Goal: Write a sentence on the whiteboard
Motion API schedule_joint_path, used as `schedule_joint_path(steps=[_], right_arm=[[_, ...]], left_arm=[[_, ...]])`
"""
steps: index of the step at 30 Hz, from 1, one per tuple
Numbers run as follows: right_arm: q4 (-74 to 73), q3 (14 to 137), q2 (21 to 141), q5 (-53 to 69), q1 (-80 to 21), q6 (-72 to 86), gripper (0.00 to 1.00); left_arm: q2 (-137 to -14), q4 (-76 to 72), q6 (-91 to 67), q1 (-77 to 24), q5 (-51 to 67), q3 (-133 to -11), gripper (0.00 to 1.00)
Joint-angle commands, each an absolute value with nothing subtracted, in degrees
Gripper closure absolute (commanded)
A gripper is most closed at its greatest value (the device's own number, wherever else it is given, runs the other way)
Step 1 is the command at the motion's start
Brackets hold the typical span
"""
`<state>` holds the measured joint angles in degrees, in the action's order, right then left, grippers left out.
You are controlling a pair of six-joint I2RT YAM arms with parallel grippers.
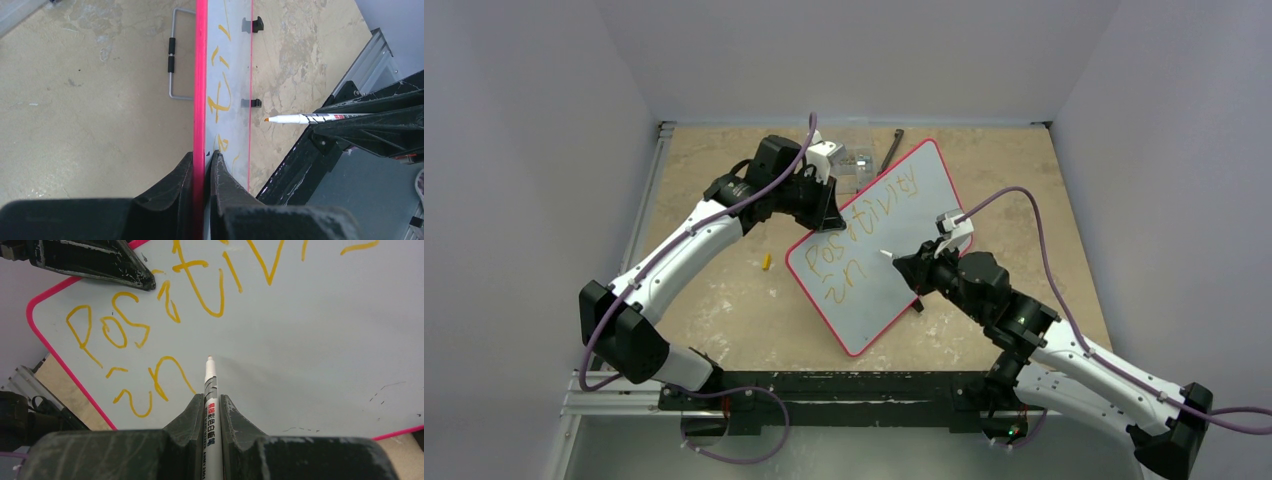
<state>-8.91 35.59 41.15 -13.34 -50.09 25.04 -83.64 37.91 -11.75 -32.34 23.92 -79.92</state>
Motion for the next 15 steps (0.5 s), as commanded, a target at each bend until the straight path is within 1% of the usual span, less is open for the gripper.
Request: schedule_joint_path(steps=[1, 15], right_arm=[[-5.17, 35.27, 40.23, -12.67, -49.83, 24.33, 1.0], [-4.83, 34.76, 39.43, -14.69, -49.83, 24.51, 1.0]], left_arm=[[-82.88, 43.06, -5.6, -32.34, 15.04, -78.57, 1.0], [-82.77, 43.12, -5.45, -32.86, 14.58, -78.4, 1.0]])
